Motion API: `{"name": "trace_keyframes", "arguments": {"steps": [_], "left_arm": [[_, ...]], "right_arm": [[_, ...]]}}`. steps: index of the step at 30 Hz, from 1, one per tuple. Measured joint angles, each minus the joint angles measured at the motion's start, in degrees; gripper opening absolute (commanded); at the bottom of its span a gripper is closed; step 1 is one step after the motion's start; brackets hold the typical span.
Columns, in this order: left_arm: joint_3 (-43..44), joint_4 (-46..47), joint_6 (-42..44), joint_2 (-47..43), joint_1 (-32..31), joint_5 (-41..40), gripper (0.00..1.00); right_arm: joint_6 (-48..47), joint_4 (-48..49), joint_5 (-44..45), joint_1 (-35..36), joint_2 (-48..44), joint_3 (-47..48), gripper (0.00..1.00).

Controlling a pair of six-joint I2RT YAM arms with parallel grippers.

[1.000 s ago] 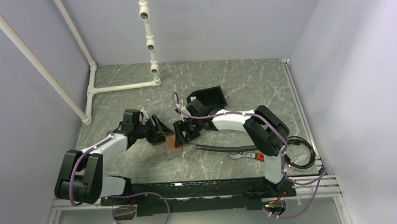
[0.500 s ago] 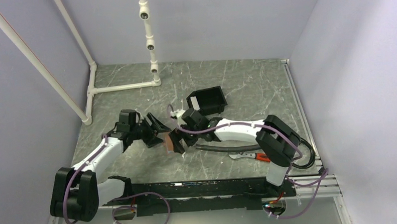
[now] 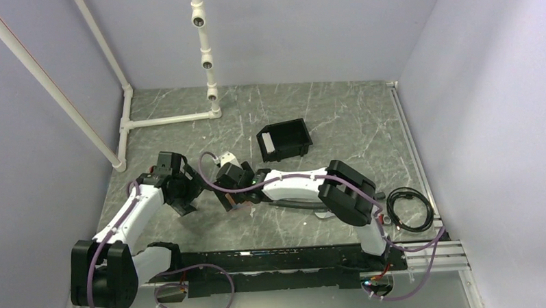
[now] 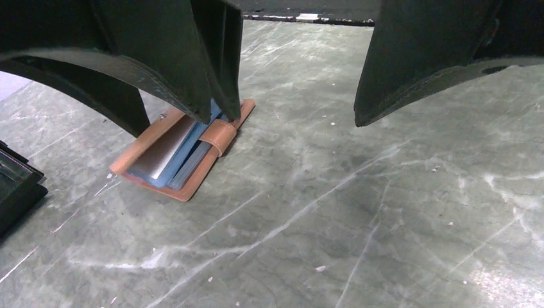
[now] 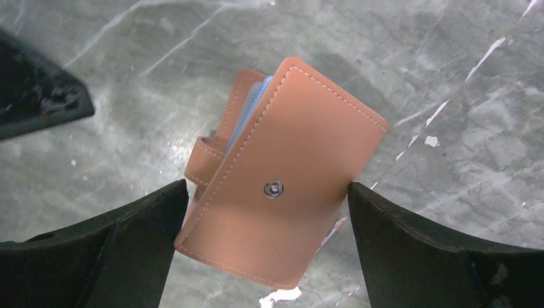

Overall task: Put the credit cards into the card holder
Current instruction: Close the card holder at the center of the board.

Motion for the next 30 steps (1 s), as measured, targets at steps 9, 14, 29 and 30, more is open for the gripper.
{"name": "trace_keyframes", "arguments": {"steps": [9,14,29,30], "left_arm": [[0.09,-1.44,3.02,-1.22,0.07,-0.02,0.73],[-1.03,3.96,6.27,-1.49,0.22,7.37,0.63],[4.35,10.16,8.61,18.60,-7.85,17.90,0.63],[5.29,9.81,8.76,20.68,-8.26,17.35,0.64]], "right_arm": [[2.12,-2.05,4.28,-0.07,0.79,1.53,0.42],[1.99,-0.26,3.21,-0.76,-1.31,-2.05,0.28],[1.53,4.59,-4.70,-4.37,-5.84,-9.16,0.32],[1.44,4.72,-5.18,-4.42,-6.05,-9.46,0.32]]}}
